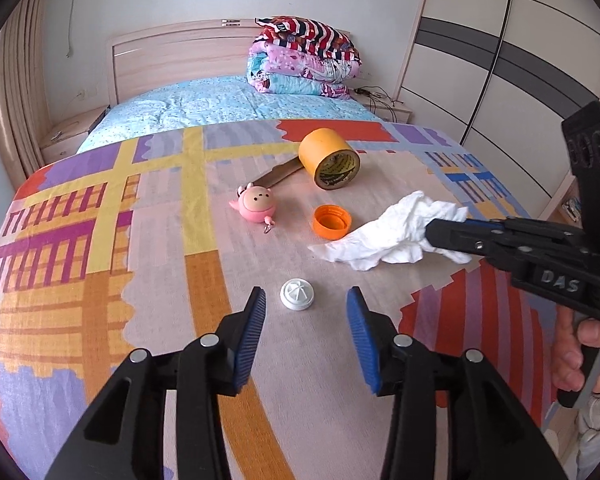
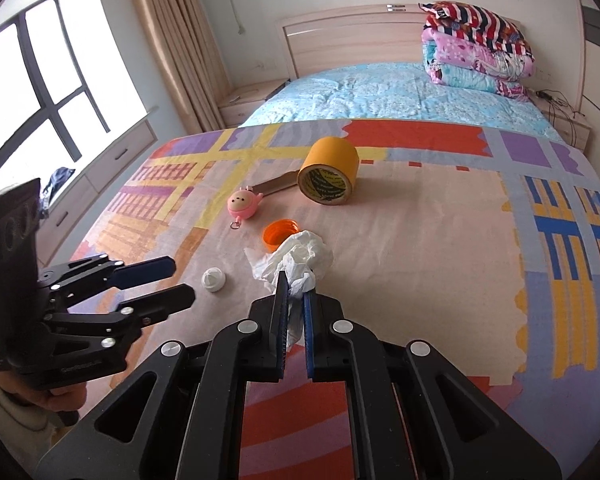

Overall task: Collect trash
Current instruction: 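Carry the white cap and tissue down into the black trash bag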

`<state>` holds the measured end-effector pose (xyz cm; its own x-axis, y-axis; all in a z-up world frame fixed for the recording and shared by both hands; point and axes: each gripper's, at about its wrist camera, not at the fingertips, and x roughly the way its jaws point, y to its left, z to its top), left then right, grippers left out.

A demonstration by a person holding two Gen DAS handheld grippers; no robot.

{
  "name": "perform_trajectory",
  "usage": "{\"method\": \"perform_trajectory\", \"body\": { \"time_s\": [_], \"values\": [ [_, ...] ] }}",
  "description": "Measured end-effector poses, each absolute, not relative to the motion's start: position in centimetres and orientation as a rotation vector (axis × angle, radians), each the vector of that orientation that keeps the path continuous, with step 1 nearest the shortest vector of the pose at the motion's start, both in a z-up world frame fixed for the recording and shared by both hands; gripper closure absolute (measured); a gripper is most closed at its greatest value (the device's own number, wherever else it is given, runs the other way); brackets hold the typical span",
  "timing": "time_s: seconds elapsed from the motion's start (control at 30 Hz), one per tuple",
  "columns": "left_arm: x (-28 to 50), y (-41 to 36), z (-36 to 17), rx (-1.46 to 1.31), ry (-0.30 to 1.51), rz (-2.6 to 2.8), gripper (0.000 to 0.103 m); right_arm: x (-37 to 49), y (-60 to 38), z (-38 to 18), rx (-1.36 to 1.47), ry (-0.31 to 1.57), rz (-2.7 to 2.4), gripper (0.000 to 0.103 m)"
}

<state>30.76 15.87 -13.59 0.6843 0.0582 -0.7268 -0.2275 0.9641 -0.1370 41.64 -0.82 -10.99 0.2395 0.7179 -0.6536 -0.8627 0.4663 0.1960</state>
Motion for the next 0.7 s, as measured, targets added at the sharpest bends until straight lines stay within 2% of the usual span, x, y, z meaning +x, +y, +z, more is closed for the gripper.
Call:
{"method": "perform_trajectory", "body": {
  "time_s": [0.13, 0.2, 0.37, 0.7],
  "values": [
    [31.9, 15.6, -14.4, -0.208, 0.824, 0.150, 0.063, 41.4, -1.7, -10.4, -0.206, 0.744, 1.103, 0.096],
    [32.5, 15.4, -14.8, -0.181, 0.841, 0.163, 0.072, 41.3, -2.1, -10.2, -0.196, 0.738, 1.107, 0.096],
    [33.3, 15.5, -15.3, -0.178, 0.849, 0.173, 0.082, 40.9, -3.0, -9.7, -0.178, 0.727, 1.113, 0.096],
    [32.4, 15.0, -13.9, -0.150, 0.826, 0.180, 0.083, 39.5, -3.9, -8.6, -0.169, 0.699, 1.128, 0.096]
  ]
}}
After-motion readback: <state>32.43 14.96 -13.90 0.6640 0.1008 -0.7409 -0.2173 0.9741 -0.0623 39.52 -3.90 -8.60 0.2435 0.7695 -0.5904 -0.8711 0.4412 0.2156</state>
